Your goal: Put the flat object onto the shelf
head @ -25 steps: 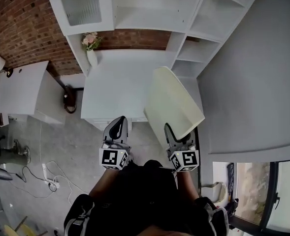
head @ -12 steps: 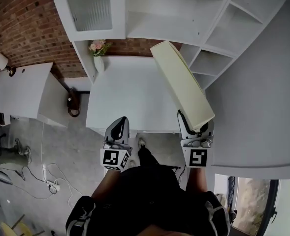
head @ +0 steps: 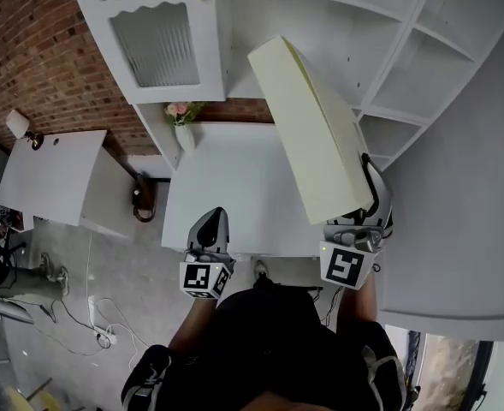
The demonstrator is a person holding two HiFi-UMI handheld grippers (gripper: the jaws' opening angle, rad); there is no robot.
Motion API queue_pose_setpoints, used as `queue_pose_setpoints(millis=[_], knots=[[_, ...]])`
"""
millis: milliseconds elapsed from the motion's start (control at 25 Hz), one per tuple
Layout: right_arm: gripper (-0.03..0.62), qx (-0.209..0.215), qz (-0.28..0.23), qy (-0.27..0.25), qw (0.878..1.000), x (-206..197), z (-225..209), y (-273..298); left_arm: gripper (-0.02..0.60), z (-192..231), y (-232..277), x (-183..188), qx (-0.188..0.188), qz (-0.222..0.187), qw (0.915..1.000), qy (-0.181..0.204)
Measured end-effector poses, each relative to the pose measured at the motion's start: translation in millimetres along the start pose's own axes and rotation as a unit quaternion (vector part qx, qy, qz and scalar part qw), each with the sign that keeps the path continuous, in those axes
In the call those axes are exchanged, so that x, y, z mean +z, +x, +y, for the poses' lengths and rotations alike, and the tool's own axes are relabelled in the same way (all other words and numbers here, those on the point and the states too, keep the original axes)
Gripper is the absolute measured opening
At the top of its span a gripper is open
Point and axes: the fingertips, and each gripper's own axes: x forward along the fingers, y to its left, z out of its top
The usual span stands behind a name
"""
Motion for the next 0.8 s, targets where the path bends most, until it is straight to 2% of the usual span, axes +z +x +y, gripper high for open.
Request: queue_pose_setpoints(millis=[120, 200, 320, 520, 800], knots=[[0.287, 0.010, 0.036, -0.123, 0.992, -18.1, 5.5, 26.2, 0.009, 0.1, 15.8, -2.1, -0.002, 0.005, 1.0000, 0.001], [0.287, 0.011, 0.052, -0.171, 0.984, -29.9, 9.0, 42.2, 0.009, 1.1, 24.6, -2.9, -0.002, 0.006, 1.0000, 0.002], [0.287, 0.013, 0.073, -0.209, 0.975, -50.3, 16.7, 63.9, 0.009, 3.4, 36.5, -4.6, -0.004, 0.012, 0.9999, 0.003], [0.288, 0.049, 0.110, -0.257, 0.959, -89.9, 36.8, 92.7, 0.009, 3.2, 49.0, -8.3, -0.002, 0.014, 0.9999, 0.007], [0.291, 0.079, 0.135, -0.298, 0.942, -126.2, 59.7, 120.6, 0.009, 10.3, 61.2, -11.3, 0.014, 0.015, 0.9997, 0.009]])
